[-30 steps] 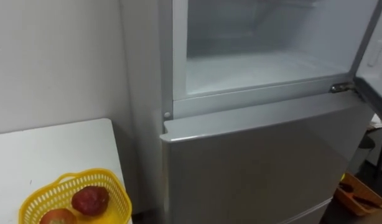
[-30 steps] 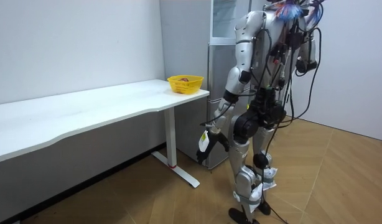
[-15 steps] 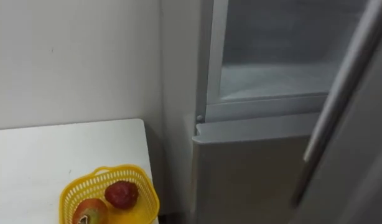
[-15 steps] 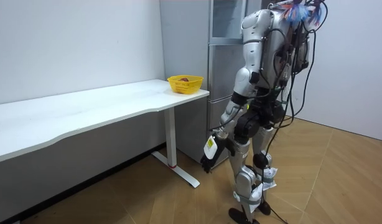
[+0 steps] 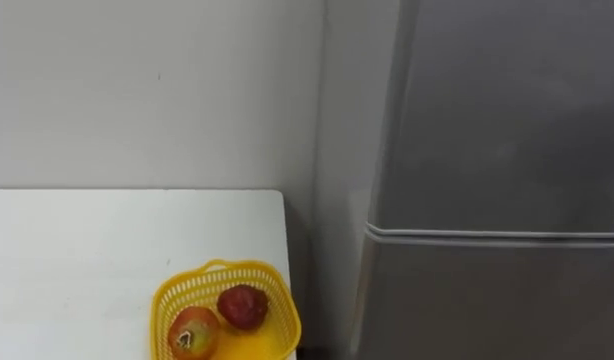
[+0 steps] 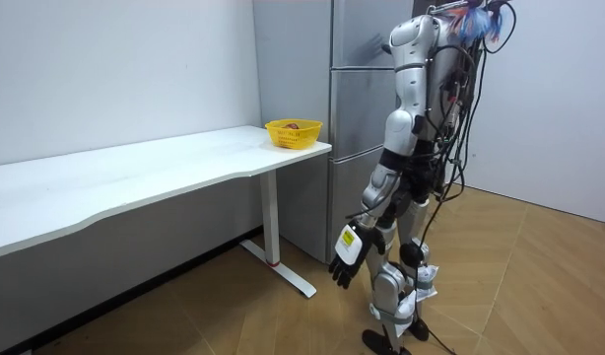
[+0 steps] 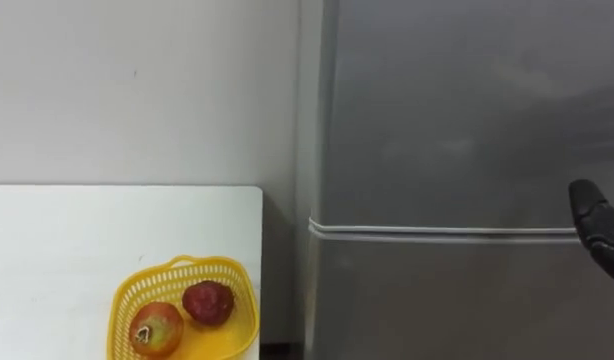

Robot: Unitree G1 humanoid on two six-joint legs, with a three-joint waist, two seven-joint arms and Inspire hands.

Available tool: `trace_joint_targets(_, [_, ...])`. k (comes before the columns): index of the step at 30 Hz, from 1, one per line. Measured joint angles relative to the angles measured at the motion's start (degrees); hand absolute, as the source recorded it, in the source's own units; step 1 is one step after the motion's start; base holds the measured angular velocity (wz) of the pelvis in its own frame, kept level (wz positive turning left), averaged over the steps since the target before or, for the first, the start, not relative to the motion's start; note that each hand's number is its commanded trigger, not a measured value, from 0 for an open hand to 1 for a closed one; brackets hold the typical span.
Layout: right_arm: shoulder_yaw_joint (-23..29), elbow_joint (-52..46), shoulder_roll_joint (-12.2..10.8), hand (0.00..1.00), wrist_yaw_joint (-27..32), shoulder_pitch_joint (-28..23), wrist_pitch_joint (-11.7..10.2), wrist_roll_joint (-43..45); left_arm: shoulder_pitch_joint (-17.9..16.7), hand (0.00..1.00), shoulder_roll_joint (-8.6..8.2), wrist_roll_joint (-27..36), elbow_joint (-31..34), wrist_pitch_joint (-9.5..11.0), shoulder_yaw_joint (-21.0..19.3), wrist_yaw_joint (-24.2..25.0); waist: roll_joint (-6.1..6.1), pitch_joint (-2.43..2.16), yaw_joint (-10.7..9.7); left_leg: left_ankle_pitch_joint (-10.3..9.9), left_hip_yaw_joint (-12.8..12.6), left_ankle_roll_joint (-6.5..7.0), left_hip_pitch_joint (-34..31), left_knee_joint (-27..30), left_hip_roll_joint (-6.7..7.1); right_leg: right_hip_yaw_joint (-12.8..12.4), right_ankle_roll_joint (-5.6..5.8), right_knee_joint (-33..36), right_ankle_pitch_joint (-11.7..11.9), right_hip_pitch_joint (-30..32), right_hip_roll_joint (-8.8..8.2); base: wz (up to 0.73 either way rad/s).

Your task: Retrieve from the upper fridge

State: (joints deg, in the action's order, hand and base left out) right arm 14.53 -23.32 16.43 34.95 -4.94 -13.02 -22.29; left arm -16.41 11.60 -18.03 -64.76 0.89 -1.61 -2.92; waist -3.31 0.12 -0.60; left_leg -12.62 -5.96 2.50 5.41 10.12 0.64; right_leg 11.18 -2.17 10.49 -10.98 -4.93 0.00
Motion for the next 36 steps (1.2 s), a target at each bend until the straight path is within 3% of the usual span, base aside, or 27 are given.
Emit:
trace_joint_targets(5, [0.00, 0.09, 0.00, 0.00, -0.99, 0.00, -0.01, -0.03, 0.13, 0.00, -0.07, -0.10, 0.01, -0.11, -0.50, -0.01, 0.13, -0.01, 0.92, 0.00, -0.01, 0.00, 0.18, -0.18, -0.02, -0.14, -0.03, 0.13, -0.02, 0.03, 0.03, 0.00])
trace_joint_targets(15, [0.02, 0.10, -0.02, 0.00, -3.25, 0.00, 0.00, 0.09, 0.28, 0.00, -0.38, -0.19, 0.67, -0.56, -0.57, 0.15, -0.15, -0.20, 0.66, 0.01, -0.01, 0.00, 0.17, -0.15, 0.00, -0.17, -0.04, 0.07, -0.02, -0.05, 0.01, 0.00])
trace_joint_targets(26, [2.27, 0.12, 0.00, 0.00, -2.37, -0.22, 0.00, -0.02, -0.04, 0.00, -0.37, -0.32, 0.69, -0.44, -2.13, 1.27, -0.59, -0.49, -1.11, 0.00, -0.21, 0.01, -0.92, 0.49, -0.02, -0.27, -0.06, 0.08, -0.02, 1.30, 0.02, 0.00])
trace_joint_targets(30, [5.44, 0.73, 1.41, 0.00, -1.06, -0.59, -0.25, -6.02, -0.59, 0.00, -0.24, -0.24, 0.81, -0.45, -2.69, 0.73, -0.16, -0.66, -2.15, 0.01, -0.11, 0.01, -1.30, 0.52, -0.02, -0.24, -0.10, 0.17, 0.06, 1.76, -0.02, 0.00])
trace_joint_targets(33, [5.76, 4.61, 1.38, 0.00, 0.17, -1.00, -0.21, -9.90, -1.28, 0.00, -0.42, -0.35, 0.80, -0.49, -2.59, -0.82, 0.08, -0.53, -3.95, 0.00, -0.26, 0.01, -1.39, 0.50, -0.05, -0.36, -0.11, 0.23, 0.07, 1.55, 0.02, -0.02])
trace_joint_targets(36, [7.35, 9.84, 0.69, 0.00, 1.34, -3.10, 0.10, -11.39, -1.23, 0.00, -0.56, -0.43, 1.13, -0.66, -2.69, -2.21, 0.49, -0.69, -4.72, 0.00, -0.49, 0.01, -1.74, 0.51, -0.09, -0.42, -0.11, 0.20, 0.14, 1.62, 0.04, -0.01])
